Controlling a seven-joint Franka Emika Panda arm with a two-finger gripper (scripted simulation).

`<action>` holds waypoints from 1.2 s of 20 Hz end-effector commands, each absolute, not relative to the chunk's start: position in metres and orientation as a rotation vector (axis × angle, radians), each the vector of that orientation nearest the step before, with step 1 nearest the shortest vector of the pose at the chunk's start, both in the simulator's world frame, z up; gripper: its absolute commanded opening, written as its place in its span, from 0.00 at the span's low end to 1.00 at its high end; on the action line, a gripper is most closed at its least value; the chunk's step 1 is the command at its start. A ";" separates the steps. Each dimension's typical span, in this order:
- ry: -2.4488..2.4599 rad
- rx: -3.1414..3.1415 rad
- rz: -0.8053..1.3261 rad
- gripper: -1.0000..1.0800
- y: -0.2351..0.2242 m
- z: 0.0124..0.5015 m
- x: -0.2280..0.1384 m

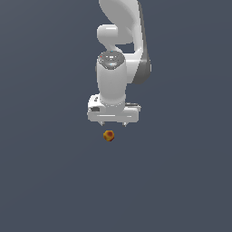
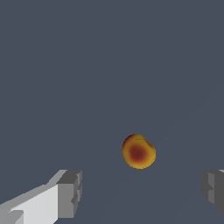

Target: Pick up the object and move it to a goal position.

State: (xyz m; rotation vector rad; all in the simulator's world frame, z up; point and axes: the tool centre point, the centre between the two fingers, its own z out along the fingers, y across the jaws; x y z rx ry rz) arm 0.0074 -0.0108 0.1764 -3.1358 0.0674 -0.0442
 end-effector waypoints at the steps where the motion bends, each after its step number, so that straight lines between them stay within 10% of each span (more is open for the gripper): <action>1: 0.067 -3.136 -0.044 0.96 -0.011 0.176 0.007; 24: -0.128 -3.148 -0.037 0.96 -0.006 0.175 0.006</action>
